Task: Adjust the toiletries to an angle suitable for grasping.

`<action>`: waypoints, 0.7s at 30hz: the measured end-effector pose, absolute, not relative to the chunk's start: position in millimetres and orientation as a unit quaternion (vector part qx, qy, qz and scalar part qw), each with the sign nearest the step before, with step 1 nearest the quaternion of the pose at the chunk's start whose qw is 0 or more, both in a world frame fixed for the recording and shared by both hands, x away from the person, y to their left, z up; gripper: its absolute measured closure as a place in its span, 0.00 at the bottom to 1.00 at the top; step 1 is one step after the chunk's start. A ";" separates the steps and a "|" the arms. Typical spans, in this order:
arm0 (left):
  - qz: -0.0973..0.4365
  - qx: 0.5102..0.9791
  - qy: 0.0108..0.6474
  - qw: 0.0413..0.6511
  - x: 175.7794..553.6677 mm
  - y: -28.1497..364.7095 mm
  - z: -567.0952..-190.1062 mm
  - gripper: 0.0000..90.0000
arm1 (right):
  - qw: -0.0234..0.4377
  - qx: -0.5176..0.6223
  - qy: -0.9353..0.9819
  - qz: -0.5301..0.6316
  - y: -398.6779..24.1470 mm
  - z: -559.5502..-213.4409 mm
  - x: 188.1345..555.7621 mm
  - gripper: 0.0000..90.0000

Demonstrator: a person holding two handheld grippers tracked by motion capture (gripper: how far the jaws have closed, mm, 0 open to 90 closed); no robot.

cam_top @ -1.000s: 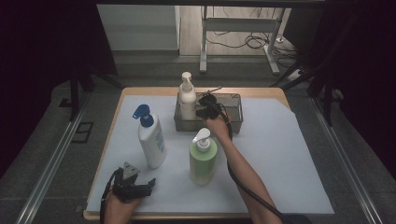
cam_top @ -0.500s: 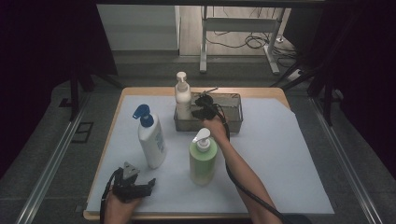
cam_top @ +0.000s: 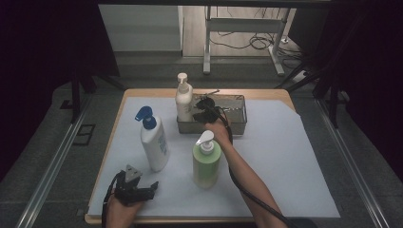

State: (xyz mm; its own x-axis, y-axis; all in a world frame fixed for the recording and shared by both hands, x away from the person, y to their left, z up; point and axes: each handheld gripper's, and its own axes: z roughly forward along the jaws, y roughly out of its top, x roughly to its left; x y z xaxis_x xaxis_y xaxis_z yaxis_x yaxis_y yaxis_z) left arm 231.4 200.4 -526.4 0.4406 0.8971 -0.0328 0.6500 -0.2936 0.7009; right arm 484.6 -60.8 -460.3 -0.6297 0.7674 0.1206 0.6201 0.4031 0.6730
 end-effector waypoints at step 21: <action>0.188 0.783 0.494 0.328 231.3 200.4 -526.3 0.13 | 0.130 0.406 0.831 0.357 -90.2 -447.5 475.4 0.71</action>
